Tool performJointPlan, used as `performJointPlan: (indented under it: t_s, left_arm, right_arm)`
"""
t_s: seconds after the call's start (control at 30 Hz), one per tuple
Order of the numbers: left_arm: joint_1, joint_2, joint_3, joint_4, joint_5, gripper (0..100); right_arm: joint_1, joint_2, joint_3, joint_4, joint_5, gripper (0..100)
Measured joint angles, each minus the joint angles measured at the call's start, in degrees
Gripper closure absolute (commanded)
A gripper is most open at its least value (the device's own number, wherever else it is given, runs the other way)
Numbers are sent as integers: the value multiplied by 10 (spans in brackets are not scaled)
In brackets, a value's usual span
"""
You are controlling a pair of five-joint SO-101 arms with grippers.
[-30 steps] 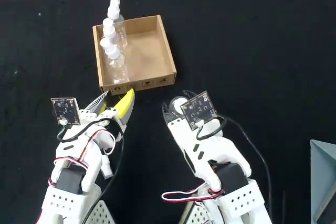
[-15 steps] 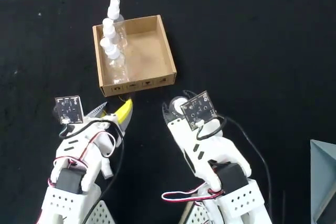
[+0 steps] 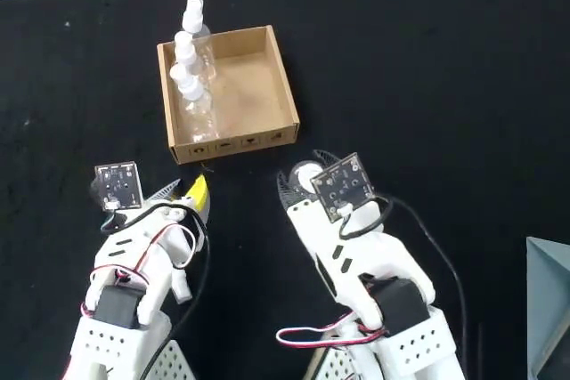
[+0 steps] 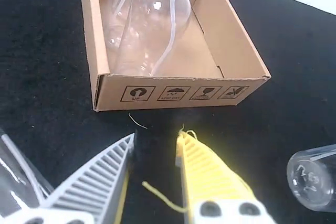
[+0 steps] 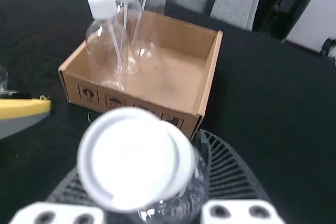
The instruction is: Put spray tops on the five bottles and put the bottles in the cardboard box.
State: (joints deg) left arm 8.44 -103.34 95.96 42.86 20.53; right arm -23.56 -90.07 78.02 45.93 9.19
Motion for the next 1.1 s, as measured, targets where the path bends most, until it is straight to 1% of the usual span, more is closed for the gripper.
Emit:
performJointPlan:
  t_s: [0.37,0.53,0.97,1.1]
  left_arm:
    - [1,0,0,0,0,899]
    - [-16,0,0,0,0,973]
    - [-17,0,0,0,0,967]
    - [-17,0,0,0,0,967]
  right_arm:
    - [0,-1,-82,0,19,900]
    - [0,-1,-111,0,19,900]
    - [0,2,-237,0,22,900]
    - [1,62,-290,0,23,900]
